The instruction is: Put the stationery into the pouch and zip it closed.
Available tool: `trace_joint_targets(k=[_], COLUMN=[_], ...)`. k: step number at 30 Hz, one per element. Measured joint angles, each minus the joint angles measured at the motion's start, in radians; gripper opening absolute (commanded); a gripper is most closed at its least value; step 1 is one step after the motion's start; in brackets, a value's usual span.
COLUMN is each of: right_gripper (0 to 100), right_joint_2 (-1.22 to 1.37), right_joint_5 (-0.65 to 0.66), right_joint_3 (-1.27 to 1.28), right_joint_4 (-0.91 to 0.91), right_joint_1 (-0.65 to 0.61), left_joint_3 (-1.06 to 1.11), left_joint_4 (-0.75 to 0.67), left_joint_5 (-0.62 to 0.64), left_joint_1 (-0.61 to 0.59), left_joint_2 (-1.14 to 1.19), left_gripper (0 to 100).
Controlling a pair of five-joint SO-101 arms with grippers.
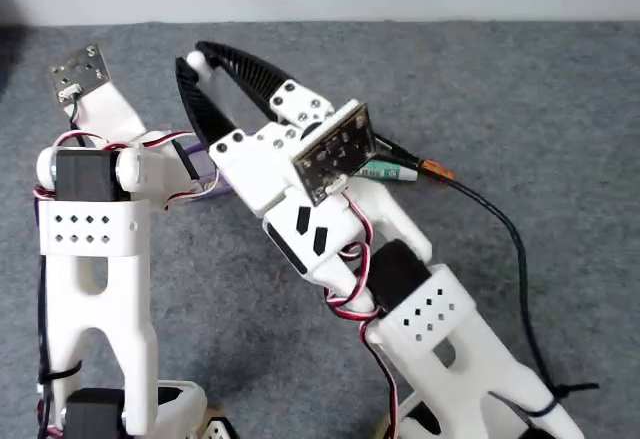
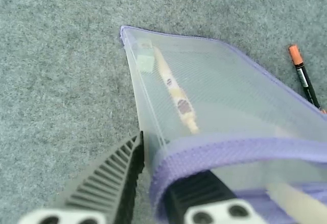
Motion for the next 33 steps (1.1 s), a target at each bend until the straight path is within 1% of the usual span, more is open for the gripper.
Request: trace_joint_targets(k=[4, 8, 12, 15, 17, 19, 22, 24, 30, 33], right_gripper=[0.8, 0.8, 0.9, 1.0, 3.8, 10.4, 20.5, 24.0, 23.8, 17.9], right_joint_2=[0.000, 0.000, 0.000, -0.006, -0.017, -0.046, -0.100, -0.135, -0.219, -0.241], right_joint_5=[0.000, 0.003, 0.005, 0.055, 0.086, 0.083, 0.040, 0.011, -0.064, -0.072], right_joint_3=[0.069, 0.124, 0.222, 0.281, 0.284, 0.284, 0.270, 0.232, 0.083, 0.011], right_joint_4=[-0.080, -0.100, -0.100, -0.092, -0.028, 0.066, 0.212, 0.315, 0.589, 0.664], right_joint_1=[0.002, 0.005, 0.057, 0.092, 0.097, 0.100, 0.100, 0.101, 0.103, 0.129], left_joint_3=[0.008, 0.025, 0.025, 0.025, 0.025, 0.025, 0.025, 0.025, 0.026, 0.026], left_joint_4=[0.000, 0.000, 0.000, 0.000, 0.000, 0.000, 0.000, 0.000, 0.000, 0.000], left_joint_5=[0.000, 0.000, 0.000, 0.000, 0.005, 0.000, 0.000, 0.000, 0.000, 0.000], left_joint_1=[0.000, 0.002, 0.002, 0.002, 0.002, 0.002, 0.002, 0.002, 0.002, 0.002], left_joint_2=[0.000, -0.002, -0.002, -0.002, -0.002, -0.002, -0.002, -0.002, -0.002, -0.002], left_gripper=[1, 1, 1, 1, 1, 1, 1, 1, 1, 1])
